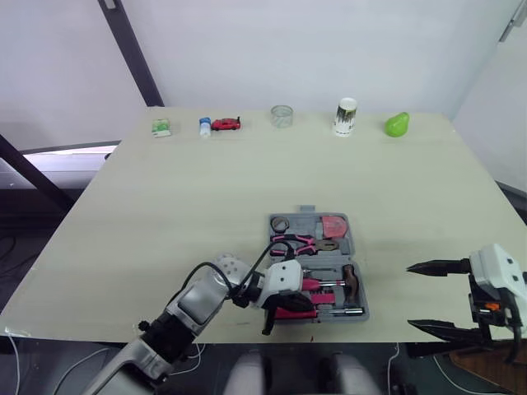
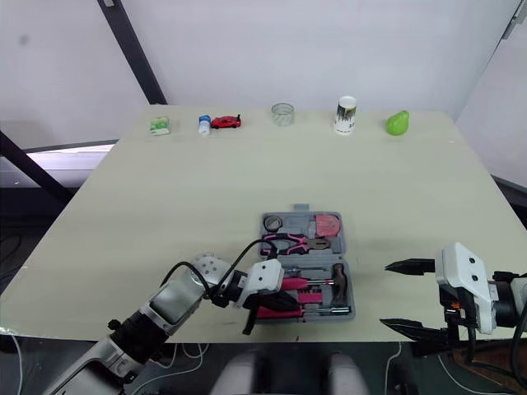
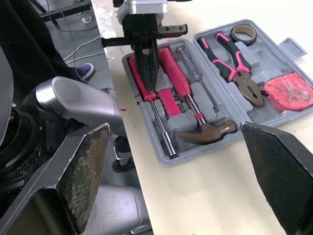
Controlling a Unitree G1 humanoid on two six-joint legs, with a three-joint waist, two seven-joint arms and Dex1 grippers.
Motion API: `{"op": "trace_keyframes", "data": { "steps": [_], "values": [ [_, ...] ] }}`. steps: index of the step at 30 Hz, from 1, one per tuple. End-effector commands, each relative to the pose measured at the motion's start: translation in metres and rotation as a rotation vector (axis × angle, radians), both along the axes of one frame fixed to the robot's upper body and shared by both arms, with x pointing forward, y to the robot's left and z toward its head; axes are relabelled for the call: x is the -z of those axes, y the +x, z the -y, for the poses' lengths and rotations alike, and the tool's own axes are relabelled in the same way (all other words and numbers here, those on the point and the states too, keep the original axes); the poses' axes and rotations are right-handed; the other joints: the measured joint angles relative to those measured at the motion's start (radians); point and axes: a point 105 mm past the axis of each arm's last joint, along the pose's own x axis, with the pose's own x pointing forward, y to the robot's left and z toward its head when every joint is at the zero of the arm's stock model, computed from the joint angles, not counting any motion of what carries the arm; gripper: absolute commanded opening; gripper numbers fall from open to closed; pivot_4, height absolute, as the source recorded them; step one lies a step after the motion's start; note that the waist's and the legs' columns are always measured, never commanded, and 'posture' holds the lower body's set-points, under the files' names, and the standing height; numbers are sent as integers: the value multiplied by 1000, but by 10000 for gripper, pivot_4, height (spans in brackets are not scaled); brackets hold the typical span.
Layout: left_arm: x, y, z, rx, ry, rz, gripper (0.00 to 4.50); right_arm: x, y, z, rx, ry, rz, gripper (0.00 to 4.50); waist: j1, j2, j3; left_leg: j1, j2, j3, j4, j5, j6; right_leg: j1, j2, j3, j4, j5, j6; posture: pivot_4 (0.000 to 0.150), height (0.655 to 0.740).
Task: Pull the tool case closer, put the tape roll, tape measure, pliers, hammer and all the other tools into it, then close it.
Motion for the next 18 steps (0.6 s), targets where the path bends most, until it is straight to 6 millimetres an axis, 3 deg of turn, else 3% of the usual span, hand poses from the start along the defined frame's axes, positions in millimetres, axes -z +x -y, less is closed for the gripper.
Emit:
{"op": "trace_keyframes", "data": {
  "steps": [1, 8, 14, 16, 18],
  "values": [
    [39, -16, -20, 12, 149, -69, 204, -9, -1, -1, -2, -10, 44, 45000, 0, 1, -2, 1, 0, 0, 0, 0, 0, 1, 0, 0, 0, 0, 0, 1500, 7400],
    [49, -32, -29, 101, 178, -51, 204, -5, 0, -3, -9, -4, 36, 45000, -4, 3, -7, 11, 1, 3, -4, 0, 0, 8, 0, 2, 0, -1, -1, 1500, 7400],
    [62, -28, -40, 84, 244, -35, 204, -3, 3, -4, -21, -1, 33, 45000, -5, 5, -15, 12, 1, 5, -5, 0, 0, 8, 1, 4, 0, -1, -1, 1500, 7400],
    [60, -27, -36, 51, 203, -51, 204, -2, 4, -4, -22, -1, 35, 45000, -5, 5, -18, 12, 1, 5, -5, 0, 0, 8, 1, 4, 0, -1, -1, 1500, 7400],
    [37, -21, -22, -56, 25, -126, 204, -2, 7, -3, -7, 7, 41, 45000, -6, 6, -20, 13, 1, 6, -6, 0, 0, 8, 1, 5, 0, -1, -1, 1500, 7400]
  ]
}}
